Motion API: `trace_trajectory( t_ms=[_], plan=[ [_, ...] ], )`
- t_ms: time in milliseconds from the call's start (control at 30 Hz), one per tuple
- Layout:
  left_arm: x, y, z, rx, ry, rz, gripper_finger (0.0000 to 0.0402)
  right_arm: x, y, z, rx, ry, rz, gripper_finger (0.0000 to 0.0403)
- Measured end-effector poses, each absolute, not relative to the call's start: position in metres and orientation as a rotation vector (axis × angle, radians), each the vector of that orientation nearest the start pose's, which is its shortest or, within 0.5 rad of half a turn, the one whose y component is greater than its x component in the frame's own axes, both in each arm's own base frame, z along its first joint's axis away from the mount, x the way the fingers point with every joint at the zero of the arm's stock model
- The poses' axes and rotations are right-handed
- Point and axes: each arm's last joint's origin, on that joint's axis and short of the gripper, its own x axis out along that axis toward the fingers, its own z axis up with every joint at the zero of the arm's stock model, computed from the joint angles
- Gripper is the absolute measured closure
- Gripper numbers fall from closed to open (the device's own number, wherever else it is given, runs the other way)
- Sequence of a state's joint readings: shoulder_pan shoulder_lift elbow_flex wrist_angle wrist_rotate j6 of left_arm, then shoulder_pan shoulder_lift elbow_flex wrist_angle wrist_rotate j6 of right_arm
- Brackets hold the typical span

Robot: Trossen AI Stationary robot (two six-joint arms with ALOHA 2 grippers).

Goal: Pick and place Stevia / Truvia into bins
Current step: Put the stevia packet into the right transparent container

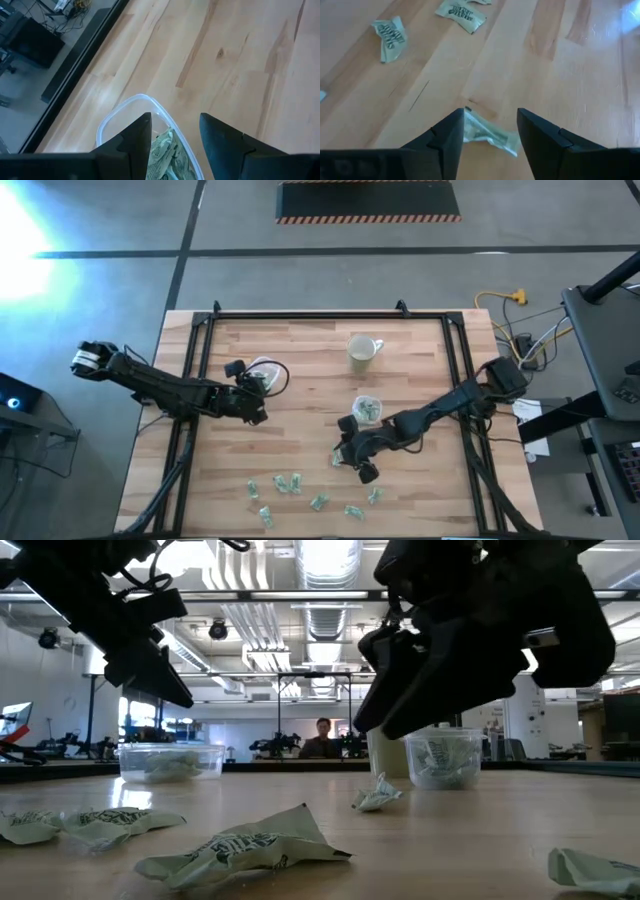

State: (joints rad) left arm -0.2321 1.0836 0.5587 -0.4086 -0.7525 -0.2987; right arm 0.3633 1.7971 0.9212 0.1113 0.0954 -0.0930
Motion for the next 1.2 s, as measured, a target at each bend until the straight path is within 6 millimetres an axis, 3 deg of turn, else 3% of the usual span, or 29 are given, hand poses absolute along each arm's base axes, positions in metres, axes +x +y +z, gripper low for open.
trace_trajectory(
  t_ms=[333, 700, 1200],
  plan=[
    [0.191, -0.025, 0.194, 0.165, 0.746, 0.588, 0.0251, 0.335, 0.113, 0.131, -0.199, 0.789, 0.277, 0.0204],
    [0.191, -0.025, 0.194, 0.164, 0.746, 0.586, 0.0251, 0.336, 0.113, 0.119, -0.17, 0.827, 0.296, 0.0204],
    [0.191, -0.025, 0.194, 0.163, 0.749, 0.584, 0.0251, 0.335, 0.113, 0.117, -0.154, 0.856, 0.283, 0.0214]
  ],
)
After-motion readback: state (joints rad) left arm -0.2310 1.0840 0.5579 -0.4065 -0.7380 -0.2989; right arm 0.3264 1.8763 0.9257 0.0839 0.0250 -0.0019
